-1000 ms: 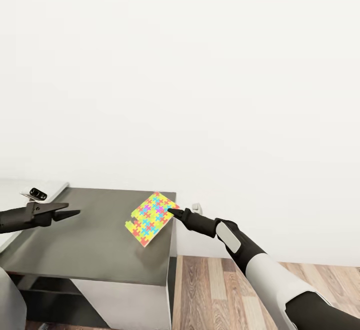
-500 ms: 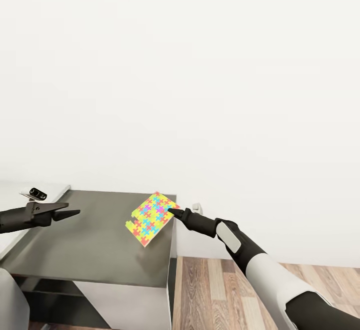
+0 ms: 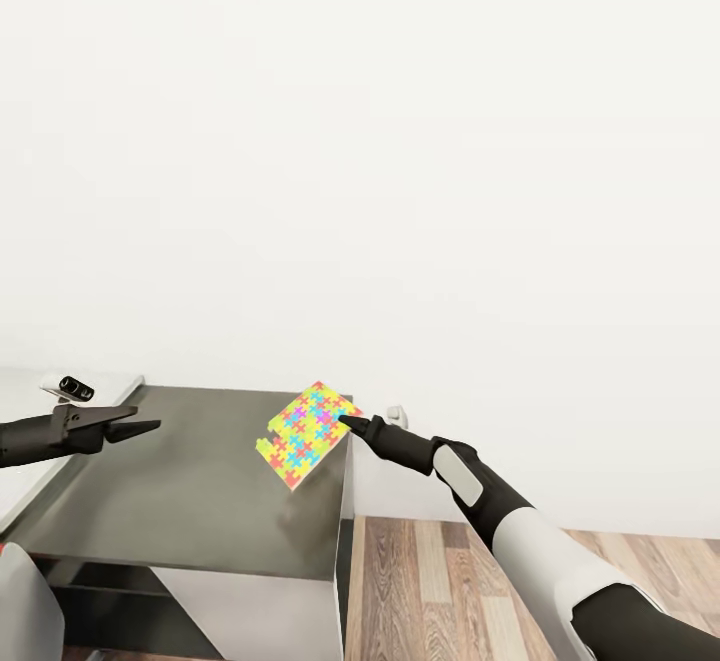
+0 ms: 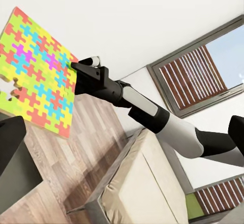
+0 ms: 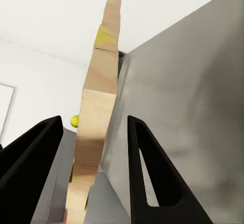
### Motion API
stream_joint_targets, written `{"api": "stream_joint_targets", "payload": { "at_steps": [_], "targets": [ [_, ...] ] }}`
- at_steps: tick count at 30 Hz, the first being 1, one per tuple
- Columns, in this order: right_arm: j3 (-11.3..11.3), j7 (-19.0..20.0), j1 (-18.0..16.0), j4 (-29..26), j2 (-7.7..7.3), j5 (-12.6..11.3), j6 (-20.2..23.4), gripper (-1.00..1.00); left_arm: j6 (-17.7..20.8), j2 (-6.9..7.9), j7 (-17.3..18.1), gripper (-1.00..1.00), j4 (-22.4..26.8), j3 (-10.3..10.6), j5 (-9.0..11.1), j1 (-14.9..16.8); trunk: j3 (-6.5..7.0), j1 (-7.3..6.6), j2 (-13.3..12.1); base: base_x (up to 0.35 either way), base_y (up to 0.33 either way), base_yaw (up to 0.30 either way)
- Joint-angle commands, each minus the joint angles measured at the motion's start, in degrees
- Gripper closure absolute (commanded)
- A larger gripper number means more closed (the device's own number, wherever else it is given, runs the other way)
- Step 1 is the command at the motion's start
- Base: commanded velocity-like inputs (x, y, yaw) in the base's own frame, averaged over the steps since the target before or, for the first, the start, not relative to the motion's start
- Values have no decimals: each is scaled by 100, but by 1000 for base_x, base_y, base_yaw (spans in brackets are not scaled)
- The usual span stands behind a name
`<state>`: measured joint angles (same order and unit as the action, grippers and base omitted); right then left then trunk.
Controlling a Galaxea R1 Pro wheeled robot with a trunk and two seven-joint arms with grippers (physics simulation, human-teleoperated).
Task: Put all the toys in the child's room - the three board games (two on the bed and one on the table), the two jigsaw puzzles on the table, and the tennis ball on the table - inside the toy box on the table in the child's room.
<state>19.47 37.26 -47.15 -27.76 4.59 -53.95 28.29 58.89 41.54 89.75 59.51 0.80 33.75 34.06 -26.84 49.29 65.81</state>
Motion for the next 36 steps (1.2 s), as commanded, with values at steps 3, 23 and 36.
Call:
{"api": "stream_joint_targets", "payload": {
  "at_steps": [3,23,36],
  "targets": [
    [12,48,-3,13,-2,-51,33,100,61,4,25,-100,-1,8,0,4,48,-66,-118,0,0,0],
    [32,72,13,-10,5,-45,-44,100,47,3,25,-100,8,8,0,4,407,-506,-920,0,0,0],
    [30,71,13,-2,7,-45,-147,100,44,3,25,-100,34,8,-6,4,641,-791,-1441,0,0,0]
  ]
}}
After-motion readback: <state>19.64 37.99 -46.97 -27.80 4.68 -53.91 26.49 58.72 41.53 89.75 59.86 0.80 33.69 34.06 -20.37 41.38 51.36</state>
